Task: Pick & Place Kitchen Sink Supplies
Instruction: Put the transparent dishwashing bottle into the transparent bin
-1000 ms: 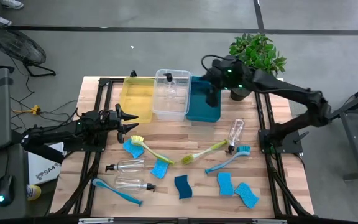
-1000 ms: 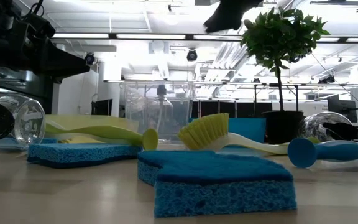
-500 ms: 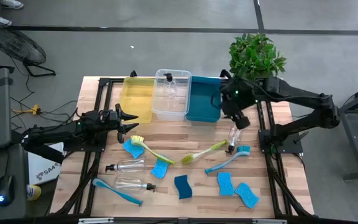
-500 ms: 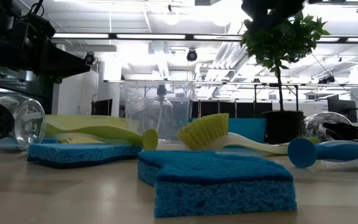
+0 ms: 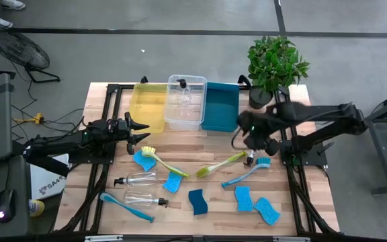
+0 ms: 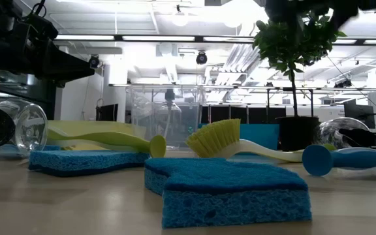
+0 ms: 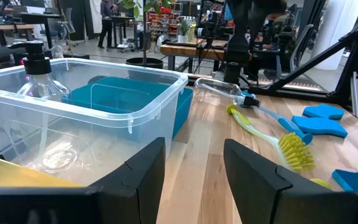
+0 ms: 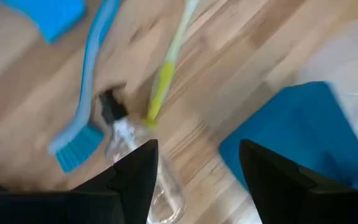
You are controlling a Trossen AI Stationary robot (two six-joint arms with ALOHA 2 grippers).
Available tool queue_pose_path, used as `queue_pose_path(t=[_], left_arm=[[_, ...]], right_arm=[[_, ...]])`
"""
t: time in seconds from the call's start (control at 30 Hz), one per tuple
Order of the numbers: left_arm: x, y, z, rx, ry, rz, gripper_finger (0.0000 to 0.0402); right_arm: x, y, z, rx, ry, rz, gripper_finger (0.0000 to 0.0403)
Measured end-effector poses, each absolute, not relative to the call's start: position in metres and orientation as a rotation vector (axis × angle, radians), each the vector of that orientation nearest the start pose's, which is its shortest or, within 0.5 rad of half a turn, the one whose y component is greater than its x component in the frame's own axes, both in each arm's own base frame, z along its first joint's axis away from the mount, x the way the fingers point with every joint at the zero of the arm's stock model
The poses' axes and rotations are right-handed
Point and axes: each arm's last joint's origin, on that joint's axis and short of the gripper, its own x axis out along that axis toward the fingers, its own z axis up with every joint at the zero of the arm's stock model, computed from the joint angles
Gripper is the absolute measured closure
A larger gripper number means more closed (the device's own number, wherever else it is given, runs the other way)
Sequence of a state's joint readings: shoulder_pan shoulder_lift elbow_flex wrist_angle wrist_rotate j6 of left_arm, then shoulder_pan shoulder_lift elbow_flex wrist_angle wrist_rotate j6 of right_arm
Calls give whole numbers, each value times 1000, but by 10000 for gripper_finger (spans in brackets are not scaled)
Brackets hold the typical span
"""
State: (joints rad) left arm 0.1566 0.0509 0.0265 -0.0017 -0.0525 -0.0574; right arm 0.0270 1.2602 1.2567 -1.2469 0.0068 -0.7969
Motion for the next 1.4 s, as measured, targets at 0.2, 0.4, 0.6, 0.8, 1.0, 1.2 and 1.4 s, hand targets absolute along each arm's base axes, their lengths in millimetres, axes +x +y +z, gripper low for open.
queue_pose_path(t=[0.2, 0.4, 0.6, 0.8, 1.0, 1.2, 1.4], left_arm=[[98, 17, 168, -59, 20, 210, 241], [98, 17, 168, -59, 20, 210, 241], [98, 17, 168, -59, 20, 210, 241], [98, 17, 168, -59, 20, 210, 241], [98, 17, 169, -59, 20, 210, 241], [98, 17, 168, -59, 20, 210, 241], [98, 17, 168, -59, 20, 210, 241]], right_arm=[[205, 20, 259, -1006, 1339, 623, 185], [196, 34, 218, -1073, 1339, 723, 187], [188, 46, 194, -1167, 1299, 790, 186], [188, 56, 187, -1171, 1220, 815, 186], [186, 56, 179, -1151, 1213, 819, 185], [188, 56, 174, -1138, 1188, 778, 185], [191, 56, 174, -1109, 1170, 746, 185]])
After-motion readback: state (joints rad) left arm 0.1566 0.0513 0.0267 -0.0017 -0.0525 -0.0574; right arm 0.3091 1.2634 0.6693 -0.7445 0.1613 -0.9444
